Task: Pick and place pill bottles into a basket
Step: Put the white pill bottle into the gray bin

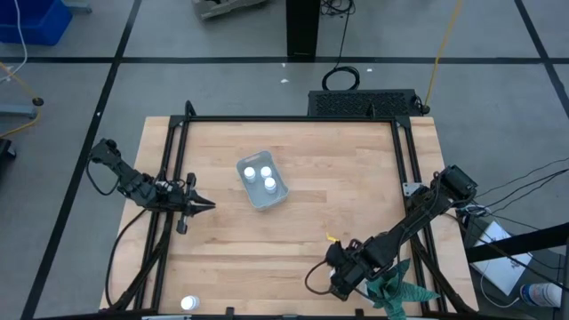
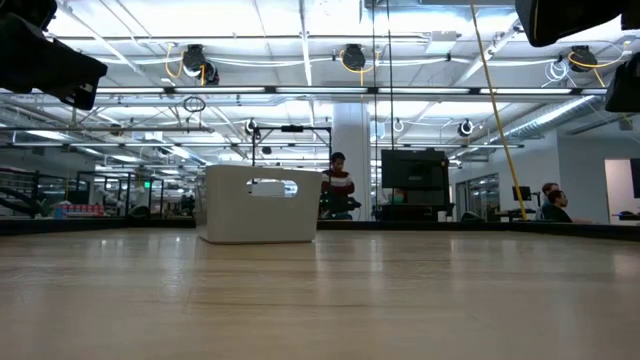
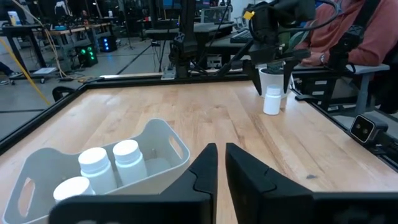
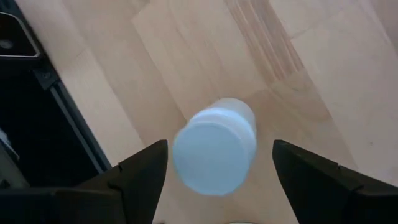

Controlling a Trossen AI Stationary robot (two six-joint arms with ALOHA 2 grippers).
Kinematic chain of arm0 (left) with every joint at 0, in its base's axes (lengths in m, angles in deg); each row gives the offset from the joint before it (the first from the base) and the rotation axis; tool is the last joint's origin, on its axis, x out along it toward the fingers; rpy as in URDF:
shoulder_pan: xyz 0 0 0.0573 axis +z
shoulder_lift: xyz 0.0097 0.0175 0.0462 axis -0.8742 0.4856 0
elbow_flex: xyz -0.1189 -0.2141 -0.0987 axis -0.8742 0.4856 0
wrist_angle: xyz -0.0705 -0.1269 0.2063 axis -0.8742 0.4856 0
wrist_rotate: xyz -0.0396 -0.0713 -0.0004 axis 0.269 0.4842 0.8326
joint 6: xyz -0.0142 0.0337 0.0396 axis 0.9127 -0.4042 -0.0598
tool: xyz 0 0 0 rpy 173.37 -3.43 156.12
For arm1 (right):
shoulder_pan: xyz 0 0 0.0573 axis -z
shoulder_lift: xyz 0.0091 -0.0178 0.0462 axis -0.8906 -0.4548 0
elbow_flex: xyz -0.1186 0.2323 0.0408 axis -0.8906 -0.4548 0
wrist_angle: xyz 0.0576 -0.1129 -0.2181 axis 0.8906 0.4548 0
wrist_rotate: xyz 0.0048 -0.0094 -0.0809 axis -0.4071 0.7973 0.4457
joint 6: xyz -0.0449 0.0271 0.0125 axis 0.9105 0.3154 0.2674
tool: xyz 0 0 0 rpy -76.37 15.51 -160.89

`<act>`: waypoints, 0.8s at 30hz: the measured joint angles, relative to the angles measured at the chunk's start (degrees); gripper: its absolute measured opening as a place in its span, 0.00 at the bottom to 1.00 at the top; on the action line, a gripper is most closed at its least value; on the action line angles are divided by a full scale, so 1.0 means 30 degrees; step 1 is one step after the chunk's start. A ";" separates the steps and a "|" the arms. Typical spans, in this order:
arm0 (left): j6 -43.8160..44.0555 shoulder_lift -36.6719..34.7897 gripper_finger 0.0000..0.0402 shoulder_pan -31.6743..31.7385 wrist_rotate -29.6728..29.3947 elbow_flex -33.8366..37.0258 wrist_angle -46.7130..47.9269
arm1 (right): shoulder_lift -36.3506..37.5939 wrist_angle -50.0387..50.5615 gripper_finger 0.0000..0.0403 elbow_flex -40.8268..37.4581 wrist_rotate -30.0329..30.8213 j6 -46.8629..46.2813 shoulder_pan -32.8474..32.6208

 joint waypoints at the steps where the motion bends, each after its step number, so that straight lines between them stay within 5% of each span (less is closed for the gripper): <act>1: 0.0007 -0.0006 0.11 0.0000 -0.0005 0.0000 0.0000 | 0.0000 -0.0136 0.69 0.0000 0.0012 0.0070 0.0000; 15: 0.0106 -0.0006 0.09 0.0000 0.0000 -0.0007 0.0175 | 0.0036 -0.0993 0.38 0.0044 0.0467 0.1101 0.0150; 24: 0.0121 -0.0001 0.04 -0.0001 0.0000 -0.0007 0.0191 | 0.0036 -0.0958 0.38 0.0044 0.0553 0.1676 0.0372</act>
